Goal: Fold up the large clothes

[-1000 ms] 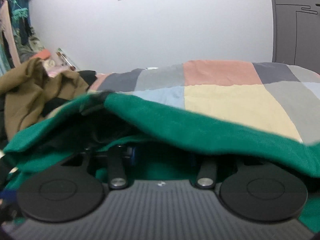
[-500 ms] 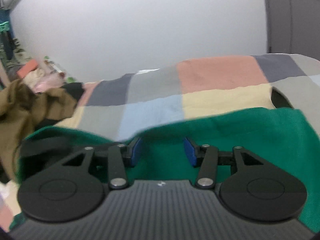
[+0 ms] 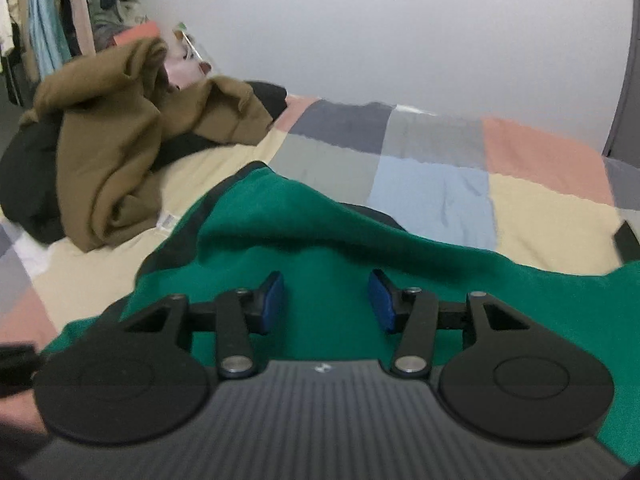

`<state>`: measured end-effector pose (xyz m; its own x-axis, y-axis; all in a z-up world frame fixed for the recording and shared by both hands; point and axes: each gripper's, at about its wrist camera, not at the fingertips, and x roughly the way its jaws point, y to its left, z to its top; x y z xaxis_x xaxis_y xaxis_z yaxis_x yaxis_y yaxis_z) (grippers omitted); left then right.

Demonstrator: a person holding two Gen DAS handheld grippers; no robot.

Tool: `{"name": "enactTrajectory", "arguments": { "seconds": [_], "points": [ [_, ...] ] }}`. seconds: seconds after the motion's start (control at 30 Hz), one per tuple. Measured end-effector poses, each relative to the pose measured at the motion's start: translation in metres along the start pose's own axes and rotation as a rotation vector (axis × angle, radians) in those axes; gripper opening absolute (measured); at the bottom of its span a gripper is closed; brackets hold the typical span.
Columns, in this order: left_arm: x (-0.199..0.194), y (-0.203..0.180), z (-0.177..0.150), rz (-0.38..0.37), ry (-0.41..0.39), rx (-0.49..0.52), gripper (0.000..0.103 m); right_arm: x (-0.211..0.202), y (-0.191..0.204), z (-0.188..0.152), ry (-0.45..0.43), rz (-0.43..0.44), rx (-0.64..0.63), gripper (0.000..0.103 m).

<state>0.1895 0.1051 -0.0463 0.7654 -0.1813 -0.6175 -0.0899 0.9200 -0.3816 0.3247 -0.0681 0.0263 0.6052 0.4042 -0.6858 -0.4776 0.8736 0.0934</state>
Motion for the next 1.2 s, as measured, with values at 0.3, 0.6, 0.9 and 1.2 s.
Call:
{"name": "enactTrajectory", "arguments": {
  "seconds": [0.3, 0.6, 0.9, 1.2],
  "points": [
    [0.012, 0.004, -0.008, -0.007, 0.029, 0.016, 0.065, 0.087, -0.019, 0.019, 0.157, -0.101, 0.097, 0.048],
    [0.016, 0.016, -0.008, -0.049, 0.024, -0.013, 0.065, 0.072, -0.026, 0.007, 0.085, -0.076, 0.153, 0.048],
    [-0.015, 0.013, -0.01, -0.068, -0.058, -0.041, 0.065, -0.058, -0.035, -0.025, -0.048, -0.046, 0.166, 0.049],
    [-0.04, -0.02, -0.045, -0.082, -0.033, -0.013, 0.066, -0.157, -0.049, -0.11, -0.086, -0.008, 0.309, 0.056]
  ]
}}
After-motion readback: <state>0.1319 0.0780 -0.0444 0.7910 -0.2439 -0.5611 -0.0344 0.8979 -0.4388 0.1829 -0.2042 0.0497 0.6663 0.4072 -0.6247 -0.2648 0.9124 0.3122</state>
